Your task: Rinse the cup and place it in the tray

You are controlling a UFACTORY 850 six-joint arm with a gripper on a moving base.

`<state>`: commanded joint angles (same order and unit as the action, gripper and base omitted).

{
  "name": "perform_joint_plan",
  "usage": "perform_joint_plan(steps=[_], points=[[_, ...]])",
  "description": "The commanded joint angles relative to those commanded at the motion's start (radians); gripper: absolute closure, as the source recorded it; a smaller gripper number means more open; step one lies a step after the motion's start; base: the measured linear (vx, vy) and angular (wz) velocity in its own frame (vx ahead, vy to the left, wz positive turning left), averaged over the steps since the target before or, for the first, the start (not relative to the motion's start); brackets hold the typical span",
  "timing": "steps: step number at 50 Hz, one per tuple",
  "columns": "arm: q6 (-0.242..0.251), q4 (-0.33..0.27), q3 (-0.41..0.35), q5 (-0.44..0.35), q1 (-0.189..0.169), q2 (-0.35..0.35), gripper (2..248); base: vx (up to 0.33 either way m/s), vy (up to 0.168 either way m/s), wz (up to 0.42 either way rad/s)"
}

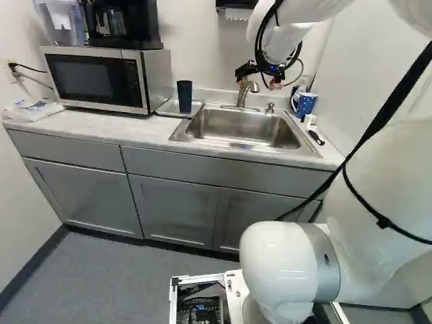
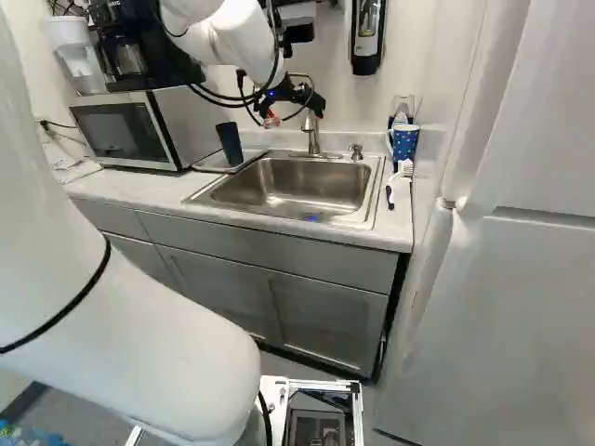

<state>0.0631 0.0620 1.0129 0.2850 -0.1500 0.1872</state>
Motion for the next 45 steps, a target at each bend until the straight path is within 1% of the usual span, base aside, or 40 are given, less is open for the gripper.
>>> perform_joint_plan(steps=[15, 26, 45], points=[[0.000, 0.000, -0.057, 0.136, -0.006, 0.065, 3, 0.000, 0.000, 0.000], [0.000, 0.000, -0.077, 0.227, -0.008, 0.088, 3, 0.000, 0.000, 0.000], [0.000, 0.000, -0.079, 0.231, -0.008, 0.090, 3, 0.000, 0.000, 0.000]])
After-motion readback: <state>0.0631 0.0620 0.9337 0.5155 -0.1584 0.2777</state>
